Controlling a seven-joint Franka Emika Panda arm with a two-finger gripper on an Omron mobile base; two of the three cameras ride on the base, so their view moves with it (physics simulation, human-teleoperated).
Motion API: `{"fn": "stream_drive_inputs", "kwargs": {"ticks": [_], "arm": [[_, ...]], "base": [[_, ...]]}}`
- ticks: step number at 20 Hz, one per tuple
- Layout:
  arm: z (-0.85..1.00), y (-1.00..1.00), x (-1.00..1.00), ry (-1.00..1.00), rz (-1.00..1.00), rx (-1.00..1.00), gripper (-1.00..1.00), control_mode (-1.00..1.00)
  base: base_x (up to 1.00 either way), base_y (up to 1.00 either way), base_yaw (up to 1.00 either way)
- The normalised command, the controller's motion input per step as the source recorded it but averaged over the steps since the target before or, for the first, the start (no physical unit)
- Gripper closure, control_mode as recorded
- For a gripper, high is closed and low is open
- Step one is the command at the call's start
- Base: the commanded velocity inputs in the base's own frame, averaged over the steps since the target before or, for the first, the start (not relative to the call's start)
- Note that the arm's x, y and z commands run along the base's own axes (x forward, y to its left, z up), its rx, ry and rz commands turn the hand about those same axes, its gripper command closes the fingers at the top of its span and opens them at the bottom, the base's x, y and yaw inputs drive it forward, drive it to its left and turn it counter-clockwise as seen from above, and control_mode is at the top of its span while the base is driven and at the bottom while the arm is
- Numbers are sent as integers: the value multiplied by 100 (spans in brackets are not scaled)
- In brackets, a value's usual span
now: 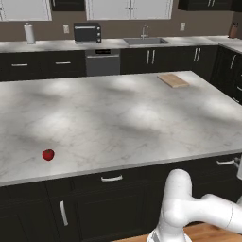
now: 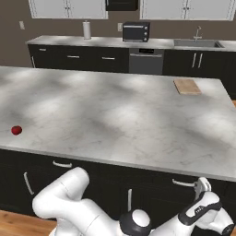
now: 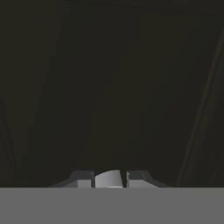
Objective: Open the drawer on the right and place the cutting tools on the cutting board.
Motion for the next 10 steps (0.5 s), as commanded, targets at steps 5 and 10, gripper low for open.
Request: {"fn": "stream_drive_inputs", "kwargs": {"ticks": [5, 10], "arm": [[0, -1, -26, -1, 0, 0, 100, -100], [0, -12, -85, -8, 0, 0, 100, -100]], "base": [[0, 0, 0], [0, 0, 0]]}}
